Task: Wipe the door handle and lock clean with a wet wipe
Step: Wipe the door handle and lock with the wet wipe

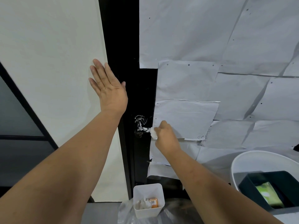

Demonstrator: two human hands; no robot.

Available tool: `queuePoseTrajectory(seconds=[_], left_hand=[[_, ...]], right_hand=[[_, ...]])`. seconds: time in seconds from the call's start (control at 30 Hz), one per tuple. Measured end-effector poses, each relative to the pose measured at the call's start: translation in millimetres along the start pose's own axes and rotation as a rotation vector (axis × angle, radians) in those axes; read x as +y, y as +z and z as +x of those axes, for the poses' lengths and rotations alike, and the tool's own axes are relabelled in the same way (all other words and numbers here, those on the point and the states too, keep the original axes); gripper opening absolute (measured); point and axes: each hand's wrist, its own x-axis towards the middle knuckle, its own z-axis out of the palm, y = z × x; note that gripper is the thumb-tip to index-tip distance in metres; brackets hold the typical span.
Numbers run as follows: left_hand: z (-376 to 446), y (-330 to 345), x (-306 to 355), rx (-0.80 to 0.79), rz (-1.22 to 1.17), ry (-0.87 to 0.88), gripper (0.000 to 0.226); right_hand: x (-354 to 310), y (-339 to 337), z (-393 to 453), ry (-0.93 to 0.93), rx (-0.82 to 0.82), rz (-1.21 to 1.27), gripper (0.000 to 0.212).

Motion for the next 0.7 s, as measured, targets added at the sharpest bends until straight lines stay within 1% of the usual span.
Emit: queuePoseTrajectory(seconds=[0.03, 0.1, 0.17, 0.2, 0.3, 0.4, 0.43, 0.5, 0.53, 0.57, 0.63, 0.7], left_hand=[[0, 0, 0, 0.001, 0.003, 0.002, 0.071], [0, 1, -1, 0.002, 0.006, 0.003, 0.071], [0, 2, -1, 0.005, 0.006, 0.003, 0.071], [0, 2, -1, 0.005, 0.005, 0.001, 0.071], [0, 3, -2, 0.005, 0.003, 0.002, 0.071], [1, 3, -2, 0.011, 0.002, 0.004, 0.072], [1, 3, -2, 0.011, 0.001, 0.007, 0.072], [1, 3, -3, 0.009, 0.001, 0.005, 0.072], [0, 3, -2, 0.009, 0.004, 0.002, 0.072], [0, 3, -2, 0.010, 0.007, 0.000, 0.072], [0, 3, -2, 0.009, 0.011, 0.000, 0.072], [0, 4, -2, 0.008, 0.011, 0.003, 0.072]], right_hand=[[-1, -1, 1, -0.008, -0.006, 0.023, 0.024], [2, -7, 3, 0.025, 0.068, 0.030, 0.027], [10, -11, 5, 0.078, 0.156, -0.016, 0.023], [12, -10, 5, 0.093, 0.157, -0.042, 0.021], [11, 0, 2, 0.060, 0.077, -0.096, 0.014], [5, 1, 3, -0.016, 0.020, -0.033, 0.021], [5, 0, 4, -0.029, 0.021, -0.009, 0.021], [11, -2, 6, 0.011, 0.081, -0.005, 0.017], [14, -4, 7, 0.055, 0.120, -0.008, 0.017], [17, -5, 7, 0.085, 0.136, -0.018, 0.023], [17, -4, 3, 0.065, 0.106, -0.052, 0.028], [12, -2, 0, -0.028, 0.030, -0.042, 0.026]])
